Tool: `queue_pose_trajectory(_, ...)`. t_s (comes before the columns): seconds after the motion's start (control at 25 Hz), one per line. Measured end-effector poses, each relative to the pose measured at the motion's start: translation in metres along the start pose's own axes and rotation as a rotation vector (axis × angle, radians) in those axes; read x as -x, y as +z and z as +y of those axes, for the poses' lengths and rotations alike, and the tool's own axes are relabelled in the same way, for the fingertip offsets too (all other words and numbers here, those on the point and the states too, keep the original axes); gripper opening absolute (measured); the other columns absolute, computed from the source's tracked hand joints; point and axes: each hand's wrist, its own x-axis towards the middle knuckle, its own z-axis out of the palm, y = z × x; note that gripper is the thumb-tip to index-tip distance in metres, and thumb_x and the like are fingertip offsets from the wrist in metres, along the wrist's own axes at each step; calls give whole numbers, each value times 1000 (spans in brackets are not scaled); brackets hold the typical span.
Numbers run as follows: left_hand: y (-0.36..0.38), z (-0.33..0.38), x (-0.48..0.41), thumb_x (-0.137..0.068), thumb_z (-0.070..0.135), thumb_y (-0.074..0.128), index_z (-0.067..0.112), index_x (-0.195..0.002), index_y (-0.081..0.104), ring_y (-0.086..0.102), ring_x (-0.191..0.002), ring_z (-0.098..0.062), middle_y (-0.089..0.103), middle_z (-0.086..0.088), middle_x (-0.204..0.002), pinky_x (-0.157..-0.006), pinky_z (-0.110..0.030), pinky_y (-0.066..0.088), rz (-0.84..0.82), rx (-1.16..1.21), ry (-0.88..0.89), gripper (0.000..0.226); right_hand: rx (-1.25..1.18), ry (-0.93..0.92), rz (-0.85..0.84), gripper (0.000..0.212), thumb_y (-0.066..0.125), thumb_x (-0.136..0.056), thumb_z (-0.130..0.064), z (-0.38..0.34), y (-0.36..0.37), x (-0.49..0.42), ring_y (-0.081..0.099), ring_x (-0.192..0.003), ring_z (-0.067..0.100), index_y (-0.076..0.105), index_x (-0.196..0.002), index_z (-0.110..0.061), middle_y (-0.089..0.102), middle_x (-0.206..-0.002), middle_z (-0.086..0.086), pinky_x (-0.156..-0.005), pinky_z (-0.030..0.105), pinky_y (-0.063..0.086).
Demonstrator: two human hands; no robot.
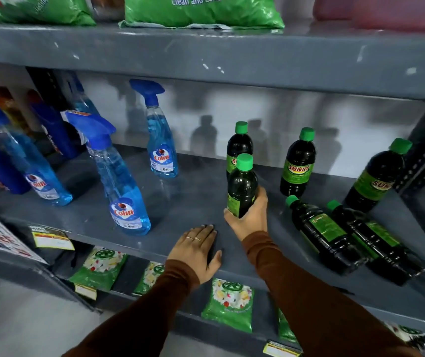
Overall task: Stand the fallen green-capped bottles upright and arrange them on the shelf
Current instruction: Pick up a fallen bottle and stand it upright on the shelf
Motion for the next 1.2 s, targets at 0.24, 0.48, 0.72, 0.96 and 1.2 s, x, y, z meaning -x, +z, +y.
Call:
queue_pose_trajectory(0.24, -2, -12, 6, -79, 72, 10, 9, -120, 53, 57, -115, -21, 60, -7, -126, -95, -41, 48, -143, -108, 90, 86, 149, 106, 73, 92, 82, -53, -19, -3, 4, -1, 54, -106, 37, 28, -126, -3, 52, -116, 21, -90, 40, 48)
queue_pose_trajectory(0.48, -7, -13, 3, -70, 82, 3, 7, -131, 39, 43, -129, -22, 45, -9, -140, -108, -38, 33, -154, -118, 137, 104, 245, 118, 250, 113, 87, -48, -36, -12, 18, 4, 41, -117, 42, 23, -133, 2, 42, -127, 28, -101, 50, 39)
queue_pose_trajectory(0.72, -9, -15, 1, -52, 89, 4, 12, -142, 6, 4, -142, -18, 8, -5, -155, -115, -31, -3, -206, -83, 154, 119, 35, 142, 172, 102, 81, -51, -12, -13, 20, 6, 51, -115, 34, 20, -132, -7, 49, -126, 20, -99, 37, 44)
queue_pose_trajectory(0.96, -7, -19, 2, -42, 89, -14, 13, -142, 6, 4, -142, -18, 7, -4, -155, -116, -33, 1, -223, -75, 141, 127, 205, 191, 162, 88, 84, -50, -17, -17, 17, 6, 50, -110, 38, 34, -120, 0, 49, -119, 22, -95, 44, 45)
queue_pose_trajectory(1.2, -7, -11, 8, -59, 88, 9, 9, -142, 7, 7, -142, -20, 9, -7, -155, -116, -33, 3, -235, -53, 128, 114, 122, 230, 42, 72, 83, -51, -12, -17, -6, 34, 59, -99, 30, 38, -107, -10, 60, -110, 15, -87, 34, 49)
